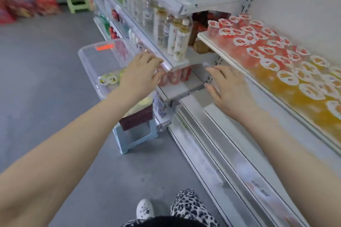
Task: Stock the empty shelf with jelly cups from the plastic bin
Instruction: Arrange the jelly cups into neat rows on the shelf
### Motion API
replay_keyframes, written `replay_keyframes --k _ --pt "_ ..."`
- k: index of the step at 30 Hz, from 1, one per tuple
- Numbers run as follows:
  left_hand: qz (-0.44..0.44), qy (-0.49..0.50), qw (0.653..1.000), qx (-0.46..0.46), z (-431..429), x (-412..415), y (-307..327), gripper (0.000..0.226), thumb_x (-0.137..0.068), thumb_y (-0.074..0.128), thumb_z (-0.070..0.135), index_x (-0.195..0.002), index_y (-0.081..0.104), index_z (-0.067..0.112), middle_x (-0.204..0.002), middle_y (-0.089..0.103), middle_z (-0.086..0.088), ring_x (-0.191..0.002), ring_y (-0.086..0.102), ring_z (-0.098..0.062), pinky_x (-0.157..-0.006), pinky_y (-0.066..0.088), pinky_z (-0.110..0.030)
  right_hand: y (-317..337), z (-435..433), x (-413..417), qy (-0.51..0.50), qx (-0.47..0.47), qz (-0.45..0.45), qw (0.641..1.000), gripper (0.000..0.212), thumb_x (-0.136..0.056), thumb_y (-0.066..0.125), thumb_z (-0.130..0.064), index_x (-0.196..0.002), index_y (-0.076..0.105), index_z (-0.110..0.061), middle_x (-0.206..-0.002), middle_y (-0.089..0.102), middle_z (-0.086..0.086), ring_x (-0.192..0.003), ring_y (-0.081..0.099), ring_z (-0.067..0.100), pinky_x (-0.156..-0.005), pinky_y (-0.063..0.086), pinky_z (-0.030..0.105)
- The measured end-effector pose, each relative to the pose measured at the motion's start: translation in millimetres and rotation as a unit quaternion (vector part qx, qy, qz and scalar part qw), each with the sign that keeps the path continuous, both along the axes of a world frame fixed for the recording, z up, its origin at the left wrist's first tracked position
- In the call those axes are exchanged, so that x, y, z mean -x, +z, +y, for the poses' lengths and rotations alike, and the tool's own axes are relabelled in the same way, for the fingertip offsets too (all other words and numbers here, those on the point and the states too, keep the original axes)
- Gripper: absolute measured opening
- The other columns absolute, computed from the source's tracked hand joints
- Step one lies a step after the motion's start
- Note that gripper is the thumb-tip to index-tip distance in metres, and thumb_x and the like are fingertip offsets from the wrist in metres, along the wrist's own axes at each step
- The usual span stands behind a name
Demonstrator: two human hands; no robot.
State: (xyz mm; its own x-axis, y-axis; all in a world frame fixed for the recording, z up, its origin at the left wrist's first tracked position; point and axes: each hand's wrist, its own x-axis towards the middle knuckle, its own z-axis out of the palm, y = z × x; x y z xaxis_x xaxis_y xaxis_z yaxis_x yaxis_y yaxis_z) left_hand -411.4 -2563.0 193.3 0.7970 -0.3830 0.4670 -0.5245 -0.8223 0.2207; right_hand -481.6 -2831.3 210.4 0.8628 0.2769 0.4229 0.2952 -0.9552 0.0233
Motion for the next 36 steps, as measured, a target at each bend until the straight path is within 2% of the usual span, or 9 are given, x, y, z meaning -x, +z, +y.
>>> replay_keyframes --k 5,9,14,18,21,24,27,30,36 --pt "0.08 0.1 0.992 0.011 68.3 -8.4 -48.5 0.032 -0.093 0.056 0.021 -0.12 0.063 0.006 -0.114 0.063 -0.016 -0.109 0.053 -0.038 -0.096 0.037 -0.042 -49.7 60.9 -54.6 0.085 -0.011 0.052 0.995 0.045 -0.094 0.049 -0.032 -0.128 0.057 -0.005 -0.119 0.058 0.017 -0.105 0.055 0.038 -0.087 0.049 0.049" --pt "0.152 0.161 0.975 0.024 102.7 -16.5 -80.1 0.035 -0.095 0.056 0.016 -0.13 0.058 0.012 -0.126 0.058 -0.01 -0.12 0.048 -0.033 -0.099 0.041 -0.043 -82.3 98.1 -100.4 0.145 -0.024 0.103 0.984 0.044 -0.094 0.045 -0.033 -0.128 0.057 -0.007 -0.12 0.058 0.014 -0.105 0.054 0.036 -0.091 0.045 0.044" --pt "0.197 0.22 0.955 0.03 124.5 -47.1 -108.8 0.038 -0.094 0.056 0.012 -0.132 0.057 0.014 -0.128 0.057 -0.007 -0.12 0.048 -0.03 -0.098 0.042 -0.039 -111.2 133.6 -168.8 0.183 -0.064 0.192 0.962 0.046 -0.095 0.044 -0.036 -0.131 0.056 -0.011 -0.122 0.058 0.009 -0.11 0.052 0.03 -0.094 0.036 0.034" --pt "0.211 0.236 0.948 0.023 132.4 -92.3 -127.8 0.038 -0.091 0.061 0.011 -0.13 0.059 0.013 -0.125 0.059 -0.008 -0.121 0.049 -0.032 -0.1 0.044 -0.041 -136.3 158.8 -234.6 0.216 -0.062 0.258 0.94 0.042 -0.097 0.049 -0.029 -0.134 0.052 -0.01 -0.125 0.056 0.01 -0.113 0.052 0.031 -0.096 0.041 0.04" --pt "0.207 0.248 0.946 0.027 139.1 -127.6 -141.1 0.038 -0.088 0.064 0.008 -0.126 0.062 0.011 -0.12 0.061 -0.01 -0.118 0.052 -0.034 -0.091 0.05 -0.048 -158.2 184.6 -281.7 0.219 -0.037 0.308 0.925 0.047 -0.097 0.052 -0.024 -0.141 0.044 -0.011 -0.132 0.052 0.011 -0.119 0.049 0.029 -0.099 0.039 0.039" --pt "0.218 0.244 0.945 0.018 145.5 -150.4 -157.6 0.037 -0.086 0.066 0.007 -0.123 0.064 0.011 -0.119 0.061 -0.009 -0.116 0.053 -0.034 -0.088 0.052 -0.047 -184.0 213.6 -321.6 0.213 0.008 0.364 0.907 0.052 -0.097 0.052 -0.018 -0.145 0.037 -0.008 -0.138 0.048 0.014 -0.124 0.047 0.031 -0.103 0.038 0.038" --pt "0.223 0.229 0.947 -0.036 151.7 -156.1 -173.6 0.038 -0.081 0.069 0.004 -0.118 0.067 0.013 -0.113 0.063 -0.007 -0.111 0.056 -0.033 -0.085 0.053 -0.047 -212.3 240.8 -352.9 0.217 0.079 0.398 0.888 0.047 -0.092 0.051 -0.004 -0.139 0.046 -0.005 -0.135 0.049 0.018 -0.12 0.05 0.038 -0.099 0.04 0.039" --pt "0.209 0.224 0.95 -0.057 152.7 -154.8 -180.5 0.045 -0.07 0.073 -0.003 -0.111 0.07 0.015 -0.104 0.066 -0.005 -0.101 0.06 -0.031 -0.08 0.053 -0.039 -239.1 259.0 -376.8 0.238 0.15 0.423 0.861 0.046 -0.088 0.051 0.004 -0.133 0.053 -0.002 -0.138 0.045 0.018 -0.122 0.047 0.04 -0.1 0.038 0.039" --pt "0.197 0.228 0.952 -0.06 150.2 -155.7 -178.9 0.042 -0.067 0.073 -0.003 -0.104 0.072 0.016 -0.098 0.067 -0.004 -0.095 0.063 -0.029 -0.077 0.05 -0.036 -263.9 274.2 -396.4 0.201 0.204 0.451 0.845 0.047 -0.091 0.046 0.006 -0.137 0.048 -0.004 -0.145 0.037 0.015 -0.129 0.04 0.04 -0.106 0.035 0.038"
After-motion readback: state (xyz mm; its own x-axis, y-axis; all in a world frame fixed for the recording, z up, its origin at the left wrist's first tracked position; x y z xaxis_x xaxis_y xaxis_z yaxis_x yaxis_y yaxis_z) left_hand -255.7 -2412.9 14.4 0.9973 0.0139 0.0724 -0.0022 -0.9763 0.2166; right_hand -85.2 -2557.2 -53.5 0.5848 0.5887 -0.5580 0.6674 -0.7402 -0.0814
